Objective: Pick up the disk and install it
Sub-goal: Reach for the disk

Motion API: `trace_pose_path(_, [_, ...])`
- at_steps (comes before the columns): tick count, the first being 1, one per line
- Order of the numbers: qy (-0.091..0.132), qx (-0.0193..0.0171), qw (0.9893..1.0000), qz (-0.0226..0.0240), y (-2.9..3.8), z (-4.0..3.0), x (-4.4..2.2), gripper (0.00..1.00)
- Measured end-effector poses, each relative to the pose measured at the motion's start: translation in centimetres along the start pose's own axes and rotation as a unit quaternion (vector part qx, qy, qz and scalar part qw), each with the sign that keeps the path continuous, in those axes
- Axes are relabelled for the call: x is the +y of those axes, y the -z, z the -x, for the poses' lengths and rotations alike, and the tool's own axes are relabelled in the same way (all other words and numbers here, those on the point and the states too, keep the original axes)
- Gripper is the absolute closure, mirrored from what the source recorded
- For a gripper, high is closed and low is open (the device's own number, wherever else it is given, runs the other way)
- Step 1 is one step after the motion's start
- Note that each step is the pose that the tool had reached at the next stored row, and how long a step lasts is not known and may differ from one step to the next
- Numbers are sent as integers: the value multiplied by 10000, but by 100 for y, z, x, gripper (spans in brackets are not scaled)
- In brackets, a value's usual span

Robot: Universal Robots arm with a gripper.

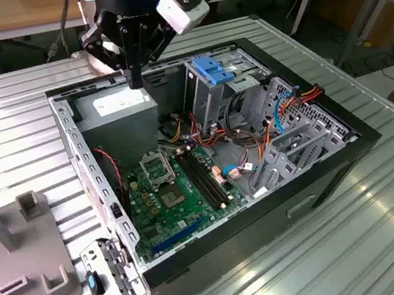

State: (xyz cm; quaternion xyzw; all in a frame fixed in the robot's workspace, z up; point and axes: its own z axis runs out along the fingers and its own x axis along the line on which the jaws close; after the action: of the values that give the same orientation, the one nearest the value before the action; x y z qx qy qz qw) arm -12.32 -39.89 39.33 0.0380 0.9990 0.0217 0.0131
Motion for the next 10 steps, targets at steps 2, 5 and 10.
trace_pose_path(2, [1,0,10000,0,4,-150,-11,89])
trace_pose_path(5, [1,0,10000,0,6,-232,-18,89])
trace_pose_path(10, [1,0,10000,0,9,-324,-25,89])
